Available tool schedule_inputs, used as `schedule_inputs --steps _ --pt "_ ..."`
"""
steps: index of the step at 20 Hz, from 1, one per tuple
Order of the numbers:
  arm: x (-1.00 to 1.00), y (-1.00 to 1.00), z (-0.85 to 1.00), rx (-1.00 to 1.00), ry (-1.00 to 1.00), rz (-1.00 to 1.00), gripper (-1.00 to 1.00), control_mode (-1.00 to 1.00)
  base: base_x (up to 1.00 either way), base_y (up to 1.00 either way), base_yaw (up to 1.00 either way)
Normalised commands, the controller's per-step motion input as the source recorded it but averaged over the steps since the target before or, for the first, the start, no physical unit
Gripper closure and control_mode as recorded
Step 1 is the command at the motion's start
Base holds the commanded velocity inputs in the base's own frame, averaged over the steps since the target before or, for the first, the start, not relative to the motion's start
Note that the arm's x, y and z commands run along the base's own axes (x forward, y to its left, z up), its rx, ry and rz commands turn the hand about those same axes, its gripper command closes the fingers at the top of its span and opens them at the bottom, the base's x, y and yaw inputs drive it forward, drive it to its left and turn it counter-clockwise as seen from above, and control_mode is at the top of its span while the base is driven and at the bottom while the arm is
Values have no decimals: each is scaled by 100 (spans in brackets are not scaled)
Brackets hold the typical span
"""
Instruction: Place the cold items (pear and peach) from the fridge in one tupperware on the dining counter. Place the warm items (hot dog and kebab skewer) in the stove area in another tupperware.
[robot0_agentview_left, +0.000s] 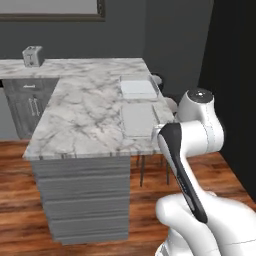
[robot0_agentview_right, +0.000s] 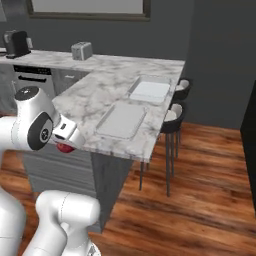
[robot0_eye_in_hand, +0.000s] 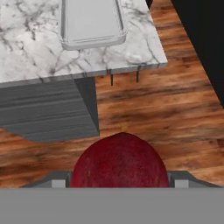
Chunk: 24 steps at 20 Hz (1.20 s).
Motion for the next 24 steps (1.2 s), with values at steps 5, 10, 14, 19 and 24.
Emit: schedule_inputs --steps 5,10,14,19,24 --pt "0 0 0 0 0 0 100 100 32 -33 -16" --pt "0 0 0 0 0 0 100 100 47 17 -6" --pt "0 0 0 0 0 0 100 100 61 28 -8" --pt "0 0 0 0 0 0 100 100 58 37 -8" --pt "0 0 0 0 0 0 100 100 70 39 -4"
